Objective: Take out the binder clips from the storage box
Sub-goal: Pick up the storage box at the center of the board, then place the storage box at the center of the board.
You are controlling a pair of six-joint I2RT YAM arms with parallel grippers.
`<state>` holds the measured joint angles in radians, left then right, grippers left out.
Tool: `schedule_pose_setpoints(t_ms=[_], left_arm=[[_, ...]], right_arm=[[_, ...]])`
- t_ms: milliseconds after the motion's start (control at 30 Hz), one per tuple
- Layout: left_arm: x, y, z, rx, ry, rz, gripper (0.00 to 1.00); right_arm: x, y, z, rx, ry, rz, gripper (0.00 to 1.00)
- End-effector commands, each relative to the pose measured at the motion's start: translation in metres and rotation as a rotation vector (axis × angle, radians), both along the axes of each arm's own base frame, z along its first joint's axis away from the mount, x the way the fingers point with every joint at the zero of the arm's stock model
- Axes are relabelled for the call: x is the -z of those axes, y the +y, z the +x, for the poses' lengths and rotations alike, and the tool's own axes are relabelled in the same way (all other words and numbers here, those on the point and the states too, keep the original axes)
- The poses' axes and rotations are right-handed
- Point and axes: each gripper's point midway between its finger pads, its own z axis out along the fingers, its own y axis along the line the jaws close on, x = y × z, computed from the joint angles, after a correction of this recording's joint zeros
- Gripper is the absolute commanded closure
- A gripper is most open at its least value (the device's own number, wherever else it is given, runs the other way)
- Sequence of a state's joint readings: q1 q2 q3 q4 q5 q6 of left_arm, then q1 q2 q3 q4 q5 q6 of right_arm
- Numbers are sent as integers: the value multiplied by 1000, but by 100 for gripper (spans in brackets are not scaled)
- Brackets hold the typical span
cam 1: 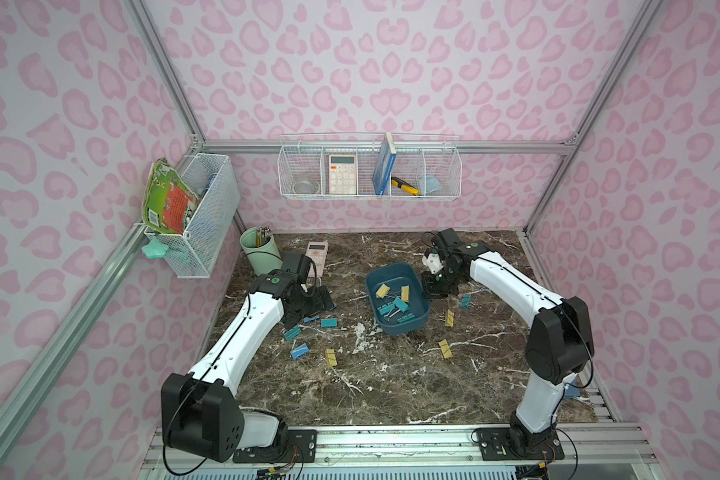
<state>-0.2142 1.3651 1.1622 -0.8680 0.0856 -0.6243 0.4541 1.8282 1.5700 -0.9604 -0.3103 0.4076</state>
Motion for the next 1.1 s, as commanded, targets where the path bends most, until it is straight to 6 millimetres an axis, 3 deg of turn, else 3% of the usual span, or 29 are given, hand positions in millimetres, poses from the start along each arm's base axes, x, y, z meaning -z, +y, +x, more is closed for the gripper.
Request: schedule_pose_setpoints(t_ms=[0, 67, 133, 333, 600, 800, 833, 967, 1067], left_arm=[[-2, -4, 3, 16, -33, -25, 3], [-1, -4, 1, 15, -36, -28, 3], [-2, -4, 1, 14, -41, -31, 3], [-6, -4, -4, 18, -41, -33, 3], [-16, -7, -8, 13, -24, -46, 1], [-24, -24, -5, 55, -19, -50, 1], [-24, -29, -4, 66, -16, -51, 1], [-26, -55, 2, 116, -9, -58, 1], [-23, -77, 7, 119, 19, -76, 7]], right_arm=[[-3, 16, -34, -27, 133, 64, 100], [-6, 35, -42, -53, 140, 66, 100], [-4, 40, -37, -41, 127, 56, 100], [6, 32, -11, 60, 57, 61, 100], [36, 34, 0, 113, -33, 55, 100], [54, 38, 3, 149, -96, 59, 100], [55, 40, 3, 145, -105, 56, 98], [48, 40, 6, 138, -161, 45, 66], [28, 34, 12, 148, -242, 41, 53]])
